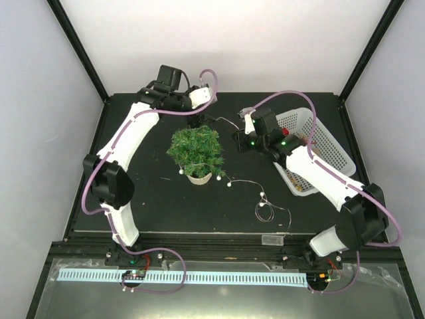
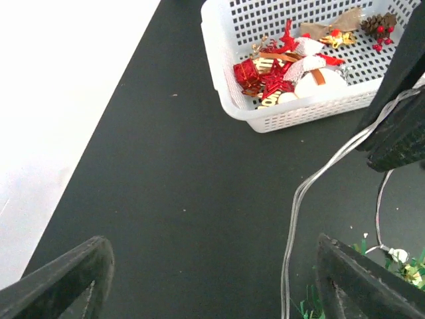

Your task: Decorate the small christmas tree

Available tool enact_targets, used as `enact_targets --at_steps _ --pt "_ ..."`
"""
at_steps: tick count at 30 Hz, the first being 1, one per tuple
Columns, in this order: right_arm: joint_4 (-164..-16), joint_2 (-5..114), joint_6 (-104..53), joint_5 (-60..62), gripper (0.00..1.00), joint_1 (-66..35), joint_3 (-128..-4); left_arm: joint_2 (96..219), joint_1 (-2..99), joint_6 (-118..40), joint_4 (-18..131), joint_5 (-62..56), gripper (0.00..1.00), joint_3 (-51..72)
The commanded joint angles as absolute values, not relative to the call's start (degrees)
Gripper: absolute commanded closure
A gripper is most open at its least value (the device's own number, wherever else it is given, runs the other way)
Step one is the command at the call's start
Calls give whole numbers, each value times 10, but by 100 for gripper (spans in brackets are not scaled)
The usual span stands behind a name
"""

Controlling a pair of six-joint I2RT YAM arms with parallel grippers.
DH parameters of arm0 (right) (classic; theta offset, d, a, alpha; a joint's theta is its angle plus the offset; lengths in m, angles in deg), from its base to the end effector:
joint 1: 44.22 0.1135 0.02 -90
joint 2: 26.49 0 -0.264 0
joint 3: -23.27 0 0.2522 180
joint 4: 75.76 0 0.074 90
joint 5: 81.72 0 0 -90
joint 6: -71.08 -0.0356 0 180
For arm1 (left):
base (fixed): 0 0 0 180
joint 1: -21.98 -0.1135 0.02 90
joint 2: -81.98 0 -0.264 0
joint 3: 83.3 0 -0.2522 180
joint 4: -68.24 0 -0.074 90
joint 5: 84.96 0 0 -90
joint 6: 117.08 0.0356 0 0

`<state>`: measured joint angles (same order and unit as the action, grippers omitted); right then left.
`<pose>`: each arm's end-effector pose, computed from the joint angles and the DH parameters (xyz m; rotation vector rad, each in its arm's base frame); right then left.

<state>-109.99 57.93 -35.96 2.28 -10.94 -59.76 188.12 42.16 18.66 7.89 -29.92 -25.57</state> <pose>0.2783 0.1872 0.3064 -0.3785 2.2231 0.5993 0.3774 -0.1604 0.3652 1.4420 1.6863 -0.4701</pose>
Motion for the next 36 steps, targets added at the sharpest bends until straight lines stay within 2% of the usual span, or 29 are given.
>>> enact_targets --at_steps 1,3,21,36 --pt "-1132 589 -371 9 99 -109 -591 1874 410 163 99 -301 6 -275" --pt "-1138 585 -372 11 99 -105 -587 1871 404 152 107 -304 1 -274" --pt "-1204 536 -423 6 99 -10 -521 1813 331 -37 227 -322 1 -264" --pt "-1280 526 -421 -35 99 31 -544 1706 303 -69 291 -263 1 -154"
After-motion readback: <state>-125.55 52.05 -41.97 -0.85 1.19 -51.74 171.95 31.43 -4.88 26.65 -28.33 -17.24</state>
